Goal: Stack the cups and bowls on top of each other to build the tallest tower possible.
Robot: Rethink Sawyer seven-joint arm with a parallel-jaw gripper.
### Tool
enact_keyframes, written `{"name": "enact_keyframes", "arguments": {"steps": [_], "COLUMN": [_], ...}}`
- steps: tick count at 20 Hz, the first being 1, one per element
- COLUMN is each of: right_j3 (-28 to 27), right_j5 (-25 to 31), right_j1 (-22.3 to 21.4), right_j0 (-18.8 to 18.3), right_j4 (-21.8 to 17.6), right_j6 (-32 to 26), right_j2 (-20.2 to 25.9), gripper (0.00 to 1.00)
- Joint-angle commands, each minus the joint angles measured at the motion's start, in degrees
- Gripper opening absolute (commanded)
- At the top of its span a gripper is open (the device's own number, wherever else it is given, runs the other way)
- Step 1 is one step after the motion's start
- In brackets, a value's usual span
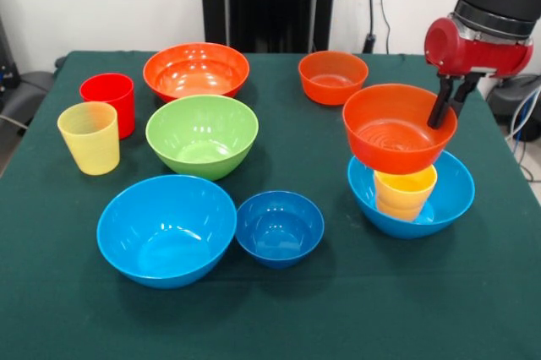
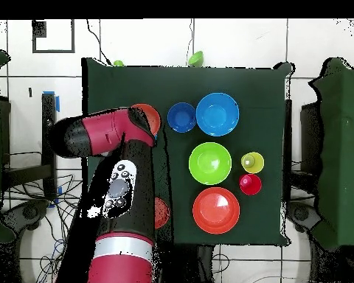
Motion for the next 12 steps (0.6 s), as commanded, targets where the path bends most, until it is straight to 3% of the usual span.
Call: {"name": "enact_keyframes", "arguments": {"steps": [1,12], "right_j3": [-1.68,-1.38], "right_j5": [2.27,1.11], "right_j1": [2.26,2.24], "right_j0": [-0.04,-0.16], "right_j4": [1.38,1.15], "right_j6": [5.54,5.68], "right_j2": [5.52,5.17], "gripper": [0.0,0.0]}}
